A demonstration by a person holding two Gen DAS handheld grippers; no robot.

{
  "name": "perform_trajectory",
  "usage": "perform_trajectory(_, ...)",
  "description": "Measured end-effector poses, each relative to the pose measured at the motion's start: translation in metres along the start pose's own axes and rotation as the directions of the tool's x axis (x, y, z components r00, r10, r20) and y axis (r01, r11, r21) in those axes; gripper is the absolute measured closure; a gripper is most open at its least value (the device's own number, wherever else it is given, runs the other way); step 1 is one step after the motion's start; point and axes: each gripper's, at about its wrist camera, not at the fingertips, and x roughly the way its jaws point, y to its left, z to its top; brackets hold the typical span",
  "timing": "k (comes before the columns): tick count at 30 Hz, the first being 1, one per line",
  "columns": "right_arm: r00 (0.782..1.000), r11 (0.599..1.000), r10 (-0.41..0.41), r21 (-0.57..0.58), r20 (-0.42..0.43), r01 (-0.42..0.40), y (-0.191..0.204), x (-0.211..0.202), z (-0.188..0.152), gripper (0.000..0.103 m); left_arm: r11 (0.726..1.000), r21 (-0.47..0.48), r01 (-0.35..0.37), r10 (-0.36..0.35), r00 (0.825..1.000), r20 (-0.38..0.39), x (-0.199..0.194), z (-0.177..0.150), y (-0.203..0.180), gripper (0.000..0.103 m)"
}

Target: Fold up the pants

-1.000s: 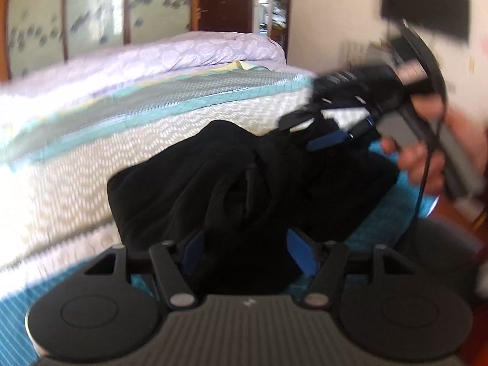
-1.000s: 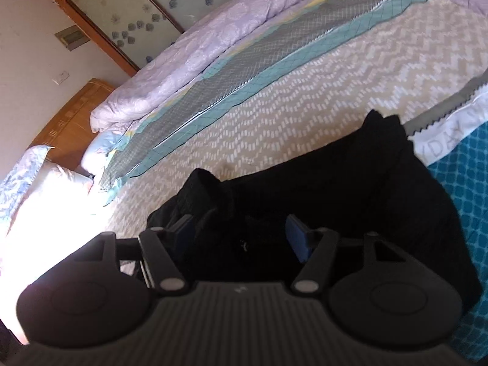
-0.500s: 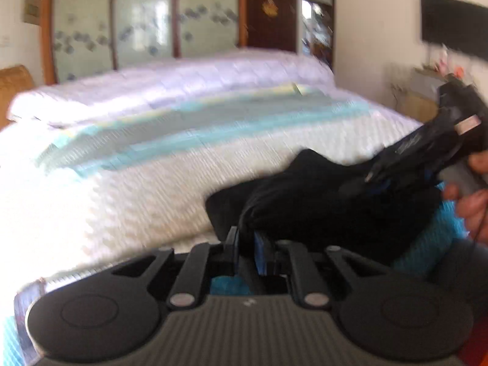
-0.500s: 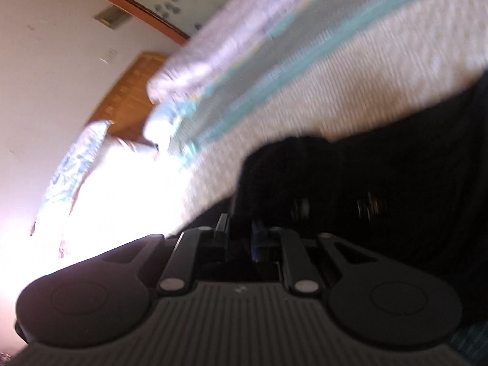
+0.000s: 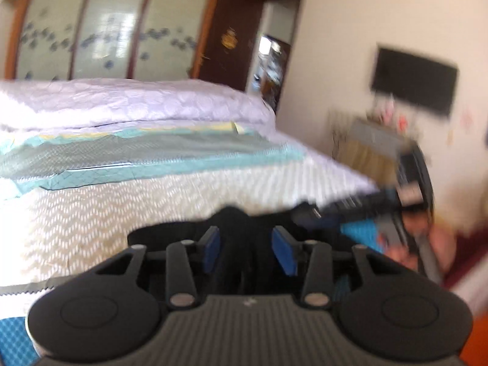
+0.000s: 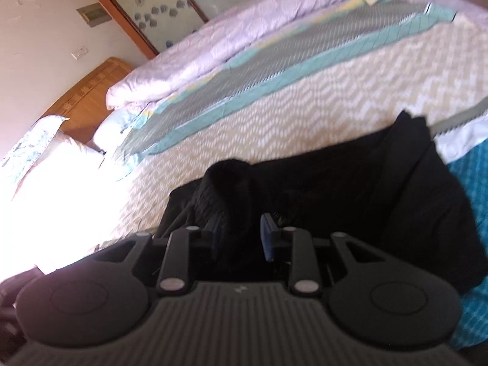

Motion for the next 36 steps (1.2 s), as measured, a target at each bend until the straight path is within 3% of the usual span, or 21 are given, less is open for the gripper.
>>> perform_trajectory(4,0.988,0.993,-0.103,0.065,0.113,0.096,-0.039,-0.022,0.005,0.063,0.999,-0.030,-0.041,0.041,0.999,0.005,0.038,0.019,0.002,0.066)
perform_trajectory(5,0.981,0.987,-0.145,0.091,0.129,0.134,-0.054,-0.027,0.006,0.056,0.998,-0.049,-0.031,0.031,0.999,-0.010,0.050,0.024,0.002,0.066)
perform_trajectory(8,0.960,0.960,-0.238,0.182,0.146,0.211,-0.095,-0.040,0.003,0.055,0.995,-0.093,0.025,-0.031,0.998,-0.063,0.091,0.037,0.007,0.073)
perform_trajectory(11,0.954,0.939,-0.269,0.256,0.136,0.228,-0.129,-0.048,-0.005,0.054,0.988,-0.140,0.062,-0.081,0.987,-0.139,0.132,0.033,0.004,0.082)
perform_trajectory(13,0.956,0.931,-0.269,0.289,0.121,0.225,-0.142,-0.054,-0.014,0.052,0.971,-0.223,0.082,-0.133,0.966,-0.221,0.167,0.021,0.008,0.091)
perform_trajectory(14,0.959,0.927,-0.261,0.306,0.110,0.217,-0.146,-0.054,-0.017,0.051,0.963,-0.260,0.076,-0.154,0.944,-0.293,0.183,0.012,0.011,0.095)
perform_trajectory(16,0.968,0.923,-0.235,0.333,0.086,0.194,-0.150,-0.053,-0.026,0.049,0.958,-0.288,-0.007,-0.135,0.872,-0.470,0.214,-0.021,0.015,0.100)
perform_trajectory(18,0.977,0.918,-0.205,0.359,0.064,0.169,-0.154,-0.048,-0.032,0.047,0.937,-0.349,0.015,-0.171,0.892,-0.419,0.212,-0.039,0.023,0.098)
perform_trajectory(20,0.986,0.911,-0.166,0.387,0.026,0.143,-0.159,-0.037,-0.039,0.047,0.903,-0.429,0.000,-0.203,0.882,-0.426,0.211,-0.038,0.034,0.097)
perform_trajectory(23,0.989,0.919,-0.145,0.372,0.010,0.131,-0.153,-0.036,-0.039,0.082,0.920,-0.391,-0.024,-0.170,0.875,-0.454,0.205,-0.023,0.029,0.098)
perform_trajectory(25,0.994,0.917,-0.098,0.391,0.042,0.074,-0.145,-0.042,-0.035,0.083,0.937,-0.350,-0.008,-0.155,0.888,-0.434,0.194,-0.004,0.019,0.099)
perform_trajectory(27,0.993,0.934,-0.055,0.356,0.101,0.016,-0.126,-0.052,-0.026,0.084,0.946,-0.321,0.038,-0.161,0.916,-0.368,0.177,0.018,0.010,0.093)
perform_trajectory(31,0.987,0.979,0.037,0.194,0.158,-0.068,-0.067,-0.057,-0.007,0.084,0.962,-0.258,0.091,-0.166,0.943,-0.289,0.154,0.060,-0.012,0.042)
perform_trajectory(34,0.984,0.994,0.087,0.055,0.157,-0.096,-0.021,-0.048,-0.001,0.084,0.970,-0.222,0.096,-0.166,0.931,-0.324,0.156,0.078,-0.024,0.021)
perform_trajectory(36,0.984,0.994,0.106,-0.043,0.145,-0.101,0.007,-0.039,-0.002,0.084,0.973,-0.214,0.087,-0.160,0.921,-0.354,0.164,0.085,-0.024,0.019)
